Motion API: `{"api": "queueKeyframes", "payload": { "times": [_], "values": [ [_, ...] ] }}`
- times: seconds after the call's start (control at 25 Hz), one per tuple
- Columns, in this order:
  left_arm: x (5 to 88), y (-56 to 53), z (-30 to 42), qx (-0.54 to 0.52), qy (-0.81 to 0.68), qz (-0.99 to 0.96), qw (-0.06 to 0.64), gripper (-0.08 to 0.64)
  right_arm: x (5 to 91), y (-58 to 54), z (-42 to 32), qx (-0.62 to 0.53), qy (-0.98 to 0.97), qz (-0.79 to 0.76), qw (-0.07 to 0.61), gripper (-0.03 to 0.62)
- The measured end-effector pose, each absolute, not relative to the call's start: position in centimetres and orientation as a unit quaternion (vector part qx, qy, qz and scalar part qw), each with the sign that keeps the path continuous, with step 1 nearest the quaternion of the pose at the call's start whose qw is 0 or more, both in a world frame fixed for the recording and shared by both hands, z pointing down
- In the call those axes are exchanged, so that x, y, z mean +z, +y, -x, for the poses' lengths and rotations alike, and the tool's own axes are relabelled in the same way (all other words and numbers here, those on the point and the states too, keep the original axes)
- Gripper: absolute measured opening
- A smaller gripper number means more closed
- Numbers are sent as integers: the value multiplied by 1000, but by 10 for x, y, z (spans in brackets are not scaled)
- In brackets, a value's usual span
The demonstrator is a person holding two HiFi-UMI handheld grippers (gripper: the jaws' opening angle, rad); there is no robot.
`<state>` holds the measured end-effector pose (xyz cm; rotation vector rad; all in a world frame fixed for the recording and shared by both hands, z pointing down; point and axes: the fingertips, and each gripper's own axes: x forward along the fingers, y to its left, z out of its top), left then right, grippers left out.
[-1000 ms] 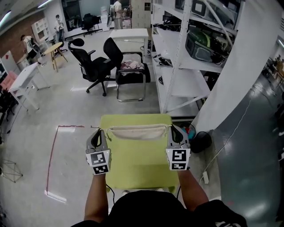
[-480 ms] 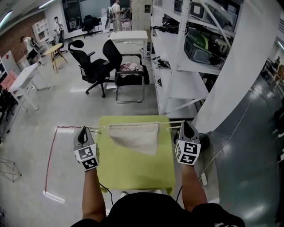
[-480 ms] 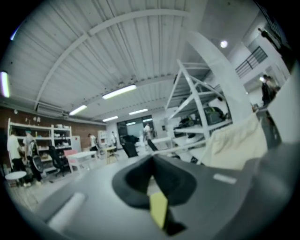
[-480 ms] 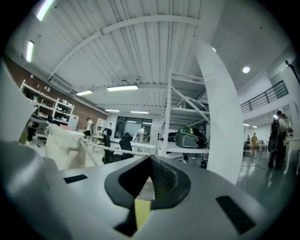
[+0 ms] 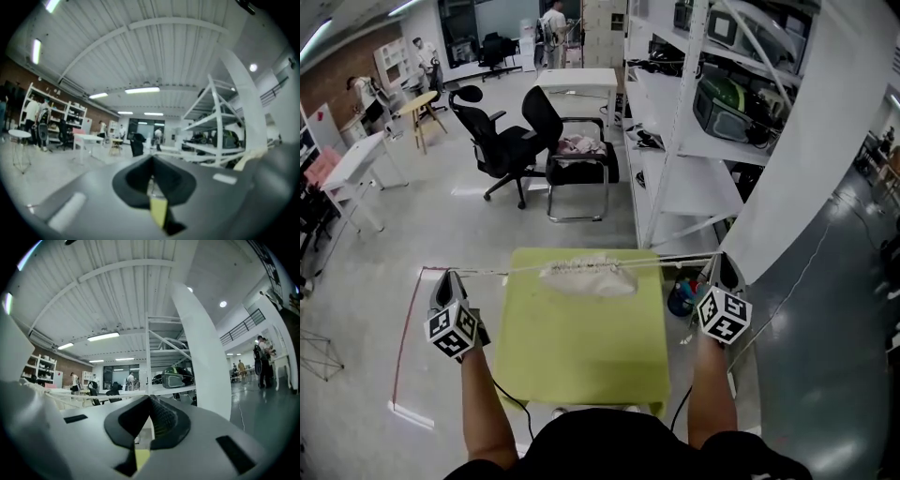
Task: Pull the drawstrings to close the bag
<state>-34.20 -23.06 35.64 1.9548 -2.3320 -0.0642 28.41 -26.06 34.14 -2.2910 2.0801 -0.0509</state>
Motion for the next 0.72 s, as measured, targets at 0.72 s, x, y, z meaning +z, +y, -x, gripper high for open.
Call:
{"api": "queueKeyframes", "payload": {
  "times": [0.72],
  "values": [
    [344, -226, 361, 21, -768, -640, 4, 5, 328, -257, -301, 17, 666, 745, 21, 8]
  ]
}}
